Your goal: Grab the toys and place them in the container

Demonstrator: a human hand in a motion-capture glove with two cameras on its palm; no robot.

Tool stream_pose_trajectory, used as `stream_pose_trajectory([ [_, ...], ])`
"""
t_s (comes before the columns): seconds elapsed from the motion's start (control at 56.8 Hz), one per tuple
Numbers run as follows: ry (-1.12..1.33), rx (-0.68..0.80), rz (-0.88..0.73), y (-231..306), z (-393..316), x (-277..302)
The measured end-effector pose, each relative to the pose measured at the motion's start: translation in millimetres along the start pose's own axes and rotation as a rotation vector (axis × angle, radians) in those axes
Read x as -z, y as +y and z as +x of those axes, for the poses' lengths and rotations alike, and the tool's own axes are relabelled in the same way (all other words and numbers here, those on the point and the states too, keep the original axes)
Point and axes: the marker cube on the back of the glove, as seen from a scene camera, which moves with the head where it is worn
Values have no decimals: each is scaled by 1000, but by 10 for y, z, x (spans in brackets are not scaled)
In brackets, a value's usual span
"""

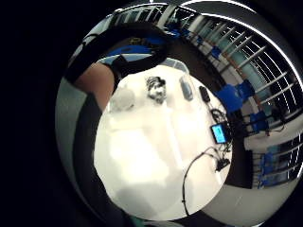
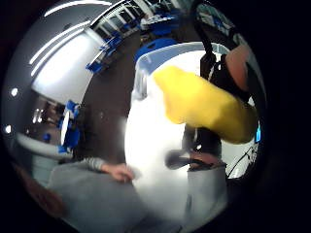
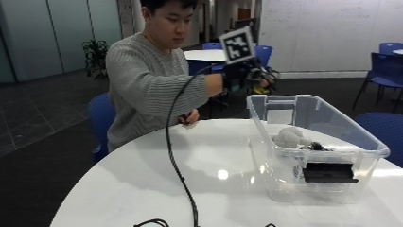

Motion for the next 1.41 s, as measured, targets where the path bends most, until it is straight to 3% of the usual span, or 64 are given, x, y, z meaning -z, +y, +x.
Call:
stream_pose_trajectory([
  [0.106, 99, -100, -110, -635, 160, -470],
  [0.194, 312, -39, -161, -854, 263, -699],
  [0.282, 291, -99, -168, -996, 149, -814],
  [0.581, 222, -70, -325, -903, 231, -1099],
  [0.774, 134, -69, -330, -767, 276, -1024],
  [0.95, 55, 22, -302, -120, 358, -659],
  [1.091, -10, 88, -214, 1182, 521, -200],
  [1.214, -19, 68, -181, 2047, 421, -170],
  [1.408, 45, 77, -130, 2726, 271, -262],
])
